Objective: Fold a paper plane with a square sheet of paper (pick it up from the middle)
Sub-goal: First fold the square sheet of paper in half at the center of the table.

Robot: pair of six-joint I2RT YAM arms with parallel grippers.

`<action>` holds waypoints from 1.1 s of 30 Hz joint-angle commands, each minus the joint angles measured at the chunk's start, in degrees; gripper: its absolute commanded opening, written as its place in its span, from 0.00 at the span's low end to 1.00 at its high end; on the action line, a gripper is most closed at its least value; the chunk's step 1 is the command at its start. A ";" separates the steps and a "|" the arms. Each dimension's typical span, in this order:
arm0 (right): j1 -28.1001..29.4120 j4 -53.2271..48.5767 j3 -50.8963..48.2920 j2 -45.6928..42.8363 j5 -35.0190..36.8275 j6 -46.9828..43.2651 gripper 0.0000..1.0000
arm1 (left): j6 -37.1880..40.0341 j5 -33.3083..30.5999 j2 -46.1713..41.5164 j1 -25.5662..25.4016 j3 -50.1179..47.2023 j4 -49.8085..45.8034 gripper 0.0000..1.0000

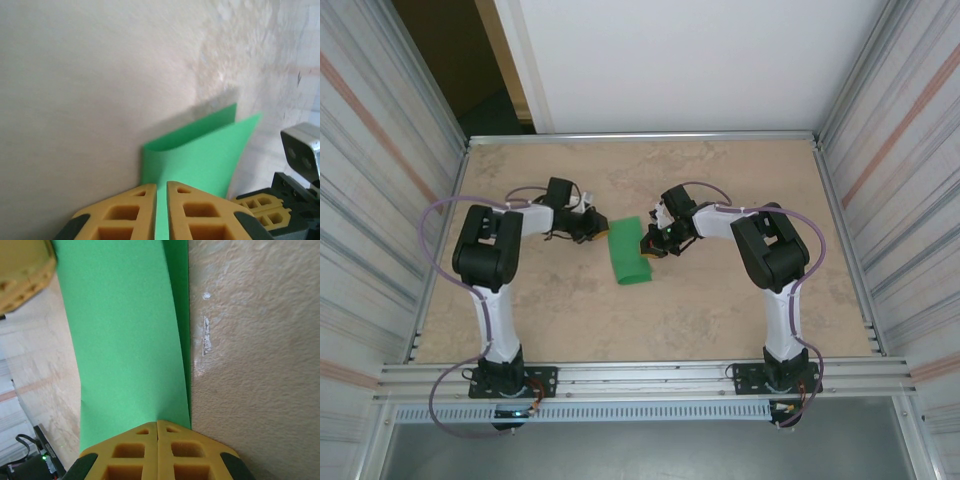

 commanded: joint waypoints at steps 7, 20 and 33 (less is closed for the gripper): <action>-0.55 -10.93 -6.33 7.07 15.03 -0.80 0.06 | 5.23 -3.80 -7.84 -1.51 1.10 -6.11 0.15; -0.79 -10.24 -6.99 7.18 14.81 -0.84 0.05 | 2.09 -7.94 0.11 -7.58 5.59 -4.12 0.16; -1.17 -9.62 -7.58 7.19 14.85 -0.79 0.05 | 6.00 -13.41 5.96 -0.96 9.06 -8.63 0.16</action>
